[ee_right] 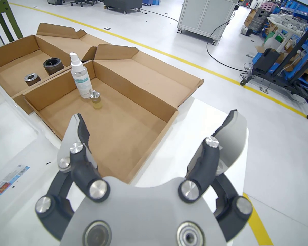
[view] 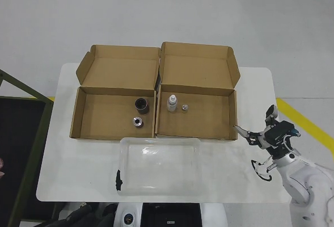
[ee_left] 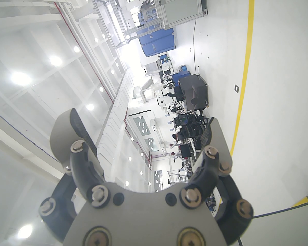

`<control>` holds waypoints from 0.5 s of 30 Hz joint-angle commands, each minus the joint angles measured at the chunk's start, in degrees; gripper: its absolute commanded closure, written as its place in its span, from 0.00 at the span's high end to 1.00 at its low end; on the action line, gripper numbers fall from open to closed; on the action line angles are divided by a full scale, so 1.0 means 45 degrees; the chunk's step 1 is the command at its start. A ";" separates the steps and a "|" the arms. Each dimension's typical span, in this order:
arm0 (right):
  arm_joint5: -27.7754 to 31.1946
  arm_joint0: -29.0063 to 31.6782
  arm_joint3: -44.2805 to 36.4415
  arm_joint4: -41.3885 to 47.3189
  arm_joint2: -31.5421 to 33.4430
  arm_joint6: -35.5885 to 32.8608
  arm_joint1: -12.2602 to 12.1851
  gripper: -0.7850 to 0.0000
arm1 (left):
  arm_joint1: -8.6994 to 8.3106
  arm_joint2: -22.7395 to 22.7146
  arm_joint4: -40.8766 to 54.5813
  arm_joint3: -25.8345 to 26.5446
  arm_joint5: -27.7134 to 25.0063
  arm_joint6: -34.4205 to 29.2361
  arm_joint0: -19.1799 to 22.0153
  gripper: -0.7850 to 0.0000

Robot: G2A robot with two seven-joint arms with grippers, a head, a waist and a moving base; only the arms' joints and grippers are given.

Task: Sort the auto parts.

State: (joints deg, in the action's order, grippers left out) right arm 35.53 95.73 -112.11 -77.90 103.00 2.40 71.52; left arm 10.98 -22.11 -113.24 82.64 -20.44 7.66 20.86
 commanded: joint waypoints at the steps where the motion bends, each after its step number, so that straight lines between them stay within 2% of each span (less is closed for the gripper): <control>1: 0.0029 0.0081 0.0065 0.0077 0.0180 0.0120 -0.0029 1.00 | 0.0000 0.0000 0.0000 0.0000 0.0000 0.0000 0.0000 1.00; 15: 0.0219 0.0304 0.0347 0.0422 0.0688 0.0470 -0.0166 1.00 | 0.0000 0.0000 0.0000 0.0000 0.0000 0.0000 0.0000 1.00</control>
State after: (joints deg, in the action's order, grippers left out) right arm 36.51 97.10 -110.55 -76.00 106.09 4.51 70.78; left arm 10.98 -22.11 -113.24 82.64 -20.44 7.66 20.86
